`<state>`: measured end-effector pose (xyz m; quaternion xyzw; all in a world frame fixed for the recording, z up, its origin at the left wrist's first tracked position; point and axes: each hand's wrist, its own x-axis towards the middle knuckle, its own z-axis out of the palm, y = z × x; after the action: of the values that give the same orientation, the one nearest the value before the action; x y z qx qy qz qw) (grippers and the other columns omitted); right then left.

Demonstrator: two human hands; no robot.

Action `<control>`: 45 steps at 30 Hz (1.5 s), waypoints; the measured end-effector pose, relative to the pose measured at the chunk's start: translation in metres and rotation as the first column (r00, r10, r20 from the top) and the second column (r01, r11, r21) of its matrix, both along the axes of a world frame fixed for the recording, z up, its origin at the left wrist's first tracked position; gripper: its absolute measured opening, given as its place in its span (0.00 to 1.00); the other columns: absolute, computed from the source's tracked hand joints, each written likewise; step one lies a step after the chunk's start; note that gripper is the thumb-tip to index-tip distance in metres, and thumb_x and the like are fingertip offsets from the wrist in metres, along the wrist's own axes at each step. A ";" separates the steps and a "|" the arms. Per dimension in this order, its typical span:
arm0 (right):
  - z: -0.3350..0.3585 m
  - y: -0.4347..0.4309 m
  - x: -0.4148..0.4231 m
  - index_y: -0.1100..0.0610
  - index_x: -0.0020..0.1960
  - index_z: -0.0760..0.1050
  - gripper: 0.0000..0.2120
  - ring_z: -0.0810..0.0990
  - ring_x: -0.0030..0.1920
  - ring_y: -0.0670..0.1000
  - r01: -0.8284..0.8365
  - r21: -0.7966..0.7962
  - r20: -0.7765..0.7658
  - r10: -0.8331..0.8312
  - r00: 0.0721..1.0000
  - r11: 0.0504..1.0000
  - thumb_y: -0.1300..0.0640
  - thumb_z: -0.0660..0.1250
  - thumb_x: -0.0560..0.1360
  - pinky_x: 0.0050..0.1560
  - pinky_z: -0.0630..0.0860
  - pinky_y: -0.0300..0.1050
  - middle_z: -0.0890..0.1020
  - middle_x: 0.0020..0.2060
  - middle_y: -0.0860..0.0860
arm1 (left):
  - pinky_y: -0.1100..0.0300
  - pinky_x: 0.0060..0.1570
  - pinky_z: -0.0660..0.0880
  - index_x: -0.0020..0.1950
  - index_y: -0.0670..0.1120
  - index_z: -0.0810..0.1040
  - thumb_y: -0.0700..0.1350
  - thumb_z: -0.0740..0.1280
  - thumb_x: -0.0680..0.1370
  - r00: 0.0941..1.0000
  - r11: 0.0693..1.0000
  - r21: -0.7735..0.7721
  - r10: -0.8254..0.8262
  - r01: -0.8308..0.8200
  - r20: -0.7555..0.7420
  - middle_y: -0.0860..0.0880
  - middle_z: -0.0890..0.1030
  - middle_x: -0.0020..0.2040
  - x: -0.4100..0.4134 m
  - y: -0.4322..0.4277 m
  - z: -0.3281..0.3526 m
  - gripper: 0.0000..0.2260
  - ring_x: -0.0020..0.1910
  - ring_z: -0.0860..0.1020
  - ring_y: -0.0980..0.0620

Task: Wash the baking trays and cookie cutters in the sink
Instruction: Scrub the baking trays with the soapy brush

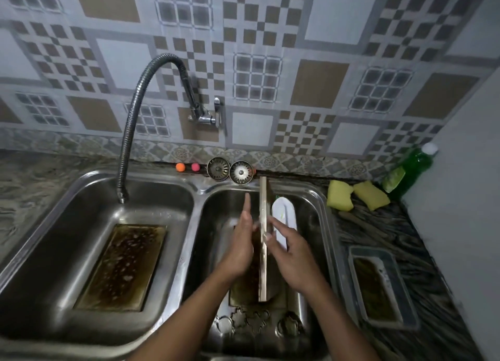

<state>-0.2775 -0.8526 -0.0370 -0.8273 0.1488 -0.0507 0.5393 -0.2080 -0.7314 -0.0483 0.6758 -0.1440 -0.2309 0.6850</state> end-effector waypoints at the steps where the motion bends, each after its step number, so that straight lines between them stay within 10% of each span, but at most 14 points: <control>1: 0.000 -0.001 -0.002 0.34 0.69 0.69 0.21 0.67 0.67 0.33 0.008 -0.001 -0.008 -0.008 1.000 1.000 0.45 0.67 0.77 0.66 0.66 0.35 0.71 0.67 0.36 | 0.43 0.74 0.63 0.76 0.70 0.52 0.80 0.46 0.68 0.998 0.999 -0.029 -0.029 0.027 -0.062 0.47 0.67 0.77 -0.003 0.002 0.002 0.38 0.74 0.69 0.51; 8: 0.003 0.011 -0.014 0.39 0.73 0.67 0.31 0.69 0.67 0.36 0.100 -0.010 -0.003 -0.100 0.995 0.995 0.59 0.71 0.74 0.59 0.66 0.24 0.72 0.68 0.39 | 0.46 0.63 0.76 0.75 0.54 0.69 0.84 0.47 0.61 0.964 0.974 -0.159 -0.190 0.161 -0.186 0.51 0.70 0.75 -0.016 0.018 0.006 0.52 0.75 0.66 0.51; 14: 0.013 0.039 -0.022 0.42 0.63 0.77 0.26 0.79 0.31 0.45 0.359 0.070 0.093 -0.365 0.926 0.931 0.67 0.67 0.71 0.31 0.77 0.41 0.84 0.37 0.49 | 0.47 0.57 0.79 0.70 0.58 0.71 0.71 0.53 0.73 0.954 0.971 -0.205 -0.175 0.126 -0.242 0.51 0.78 0.67 -0.007 0.039 0.011 0.31 0.62 0.79 0.47; 17: 0.032 0.064 -0.021 0.42 0.60 0.77 0.23 0.82 0.34 0.43 0.446 0.156 0.117 -0.465 0.878 0.881 0.67 0.69 0.73 0.34 0.80 0.40 0.85 0.35 0.43 | 0.64 0.44 0.78 0.64 0.56 0.77 0.53 0.69 0.78 0.999 0.997 -0.063 0.041 -0.042 -0.017 0.52 0.83 0.57 0.006 0.075 0.007 0.14 0.53 0.82 0.54; 21: 0.054 0.115 -0.003 0.46 0.61 0.77 0.21 0.83 0.35 0.43 0.482 0.252 0.117 -0.521 0.845 0.839 0.68 0.68 0.74 0.36 0.79 0.35 0.86 0.37 0.45 | 0.64 0.51 0.78 0.64 0.55 0.79 0.48 0.72 0.76 0.962 0.937 0.298 0.105 -0.181 0.251 0.54 0.79 0.59 0.041 0.152 -0.017 0.16 0.52 0.78 0.61; 27: 0.028 0.218 0.043 0.50 0.56 0.79 0.17 0.85 0.38 0.43 0.457 0.308 0.025 -0.487 0.873 0.835 0.69 0.67 0.73 0.35 0.78 0.34 0.85 0.42 0.46 | 0.42 0.48 0.82 0.66 0.55 0.79 0.39 0.68 0.79 0.999 0.950 0.313 0.018 -0.001 -0.050 0.52 0.85 0.55 0.081 0.281 -0.034 0.17 0.47 0.85 0.45; 34: -0.042 0.304 0.102 0.49 0.51 0.79 0.12 0.81 0.48 0.49 0.382 0.132 -0.115 -0.369 0.922 0.915 0.63 0.69 0.72 0.51 0.79 0.44 0.83 0.48 0.51 | 0.63 0.47 0.79 0.60 0.56 0.81 0.47 0.75 0.74 0.994 0.817 0.568 0.107 -0.099 0.019 0.58 0.82 0.49 0.128 0.384 -0.063 0.16 0.45 0.81 0.61; 45: -0.142 0.345 0.159 0.37 0.49 0.82 0.13 0.71 0.70 0.56 0.466 0.045 -0.512 -0.380 0.770 0.884 0.53 0.67 0.70 0.72 0.67 0.53 0.72 0.71 0.52 | 0.67 0.50 0.72 0.63 0.44 0.82 0.34 0.70 0.75 0.996 0.742 0.664 0.072 -0.092 0.057 0.45 0.84 0.55 0.181 0.414 -0.141 0.17 0.53 0.80 0.53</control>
<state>-0.1182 -0.5080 -0.1791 -0.7086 0.4667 0.0528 0.5265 -0.0272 -0.3174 -0.1894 0.8842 -0.0321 -0.2274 0.4067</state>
